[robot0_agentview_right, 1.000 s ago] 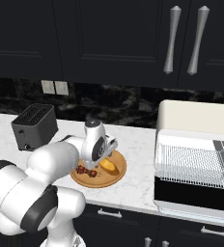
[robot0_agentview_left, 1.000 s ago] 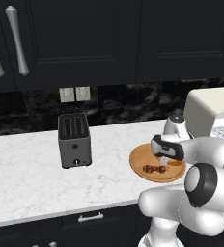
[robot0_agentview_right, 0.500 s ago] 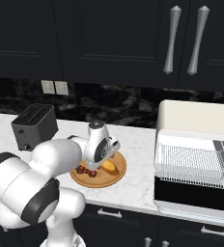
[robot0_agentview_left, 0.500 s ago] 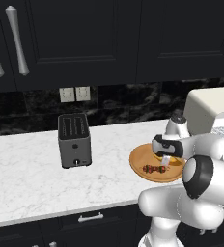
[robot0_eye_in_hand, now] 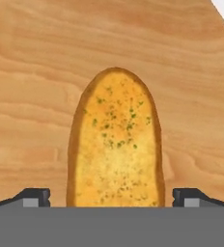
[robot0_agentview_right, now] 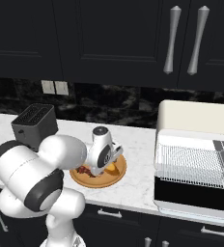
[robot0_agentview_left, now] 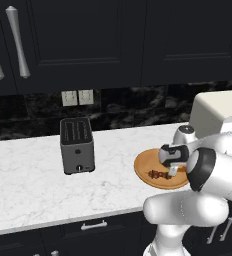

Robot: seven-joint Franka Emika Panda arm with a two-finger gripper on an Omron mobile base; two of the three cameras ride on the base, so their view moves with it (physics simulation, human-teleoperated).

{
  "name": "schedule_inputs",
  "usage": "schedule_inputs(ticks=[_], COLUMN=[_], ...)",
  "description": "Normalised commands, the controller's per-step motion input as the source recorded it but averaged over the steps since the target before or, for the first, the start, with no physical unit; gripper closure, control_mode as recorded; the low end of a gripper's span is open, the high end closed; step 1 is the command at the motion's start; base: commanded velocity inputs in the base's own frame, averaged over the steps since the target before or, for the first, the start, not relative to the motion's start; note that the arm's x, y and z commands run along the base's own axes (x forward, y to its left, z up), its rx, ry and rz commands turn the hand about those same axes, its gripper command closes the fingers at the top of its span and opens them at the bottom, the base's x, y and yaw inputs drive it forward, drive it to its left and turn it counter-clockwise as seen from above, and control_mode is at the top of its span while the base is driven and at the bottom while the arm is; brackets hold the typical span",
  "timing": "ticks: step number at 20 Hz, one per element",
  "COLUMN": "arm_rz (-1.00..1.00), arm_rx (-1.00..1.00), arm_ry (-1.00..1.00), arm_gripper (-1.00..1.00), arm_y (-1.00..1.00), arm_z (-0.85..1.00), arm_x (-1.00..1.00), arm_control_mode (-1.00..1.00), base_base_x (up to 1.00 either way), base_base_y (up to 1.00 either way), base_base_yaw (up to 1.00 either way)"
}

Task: Pick up the kebab skewer and baguette bread, and place them inside the toaster oven. Close the toaster oven door and start by setting the timer.

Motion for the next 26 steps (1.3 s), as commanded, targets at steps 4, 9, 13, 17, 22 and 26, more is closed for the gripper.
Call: schedule_inputs(ticks=[4,9,13,17,22,26], arm_rz=[0.00,0.00,0.00,0.00,-0.02,0.00], arm_rx=[0.00,0.00,0.00,0.00,-0.01,0.00], arm_ry=[0.00,0.01,0.03,0.05,0.00,0.00], arm_gripper=[-1.00,-1.00,-1.00,-1.00,1.00,1.00], arm_y=[-0.19,-0.06,0.00,0.05,0.21,0.00], arm_z=[0.00,0.00,-0.20,-0.39,-0.72,-0.32], arm_x=[0.06,0.17,0.00,0.00,-0.06,-0.22], arm_control_mode=[-1.00,-1.00,-1.00,-1.00,-1.00,-1.00], base_base_x=[0.00,0.00,0.00,0.00,0.00,0.00], base_base_y=[0.00,0.00,0.00,0.00,0.00,0.00], base_base_yaw=[0.00,0.00,0.00,0.00,0.00,0.00])
